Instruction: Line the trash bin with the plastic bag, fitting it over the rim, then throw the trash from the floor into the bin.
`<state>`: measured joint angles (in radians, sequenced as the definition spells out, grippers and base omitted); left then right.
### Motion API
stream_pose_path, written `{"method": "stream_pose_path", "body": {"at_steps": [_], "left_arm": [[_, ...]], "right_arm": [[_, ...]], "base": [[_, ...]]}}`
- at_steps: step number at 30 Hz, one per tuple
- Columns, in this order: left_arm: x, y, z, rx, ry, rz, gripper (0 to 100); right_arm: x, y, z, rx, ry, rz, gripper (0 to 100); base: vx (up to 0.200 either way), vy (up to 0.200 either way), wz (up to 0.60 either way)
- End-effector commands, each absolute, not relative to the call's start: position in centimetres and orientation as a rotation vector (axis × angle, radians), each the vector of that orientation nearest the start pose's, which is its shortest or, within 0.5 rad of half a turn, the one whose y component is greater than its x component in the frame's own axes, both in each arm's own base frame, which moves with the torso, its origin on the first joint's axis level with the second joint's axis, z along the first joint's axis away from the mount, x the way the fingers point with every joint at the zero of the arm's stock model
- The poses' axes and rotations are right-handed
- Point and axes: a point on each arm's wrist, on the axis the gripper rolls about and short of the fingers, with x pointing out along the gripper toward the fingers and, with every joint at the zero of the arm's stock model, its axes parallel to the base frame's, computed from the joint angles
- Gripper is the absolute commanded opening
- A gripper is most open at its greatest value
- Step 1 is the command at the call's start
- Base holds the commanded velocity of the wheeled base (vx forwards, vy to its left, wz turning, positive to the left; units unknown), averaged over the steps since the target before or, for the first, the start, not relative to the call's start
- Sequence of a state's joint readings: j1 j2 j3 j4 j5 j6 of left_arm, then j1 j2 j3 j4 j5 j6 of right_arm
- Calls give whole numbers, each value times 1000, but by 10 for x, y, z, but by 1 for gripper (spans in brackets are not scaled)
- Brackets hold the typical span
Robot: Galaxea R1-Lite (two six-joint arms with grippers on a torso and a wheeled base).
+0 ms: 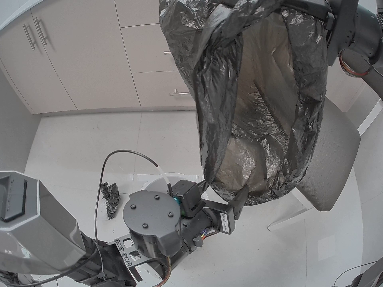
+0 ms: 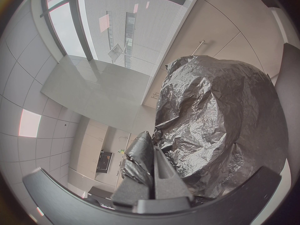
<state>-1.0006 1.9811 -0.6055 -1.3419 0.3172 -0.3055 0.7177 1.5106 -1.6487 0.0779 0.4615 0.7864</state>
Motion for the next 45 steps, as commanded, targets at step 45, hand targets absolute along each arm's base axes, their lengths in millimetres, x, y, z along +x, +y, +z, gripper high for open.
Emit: {"method": "stream_pose_path", "body": {"at_steps": [45], "left_arm": [[135,-139,207,-458,-48,-601,0]], "right_arm": [[221,216,337,588,505,928,0]], "base": [[0,0,0]]}}
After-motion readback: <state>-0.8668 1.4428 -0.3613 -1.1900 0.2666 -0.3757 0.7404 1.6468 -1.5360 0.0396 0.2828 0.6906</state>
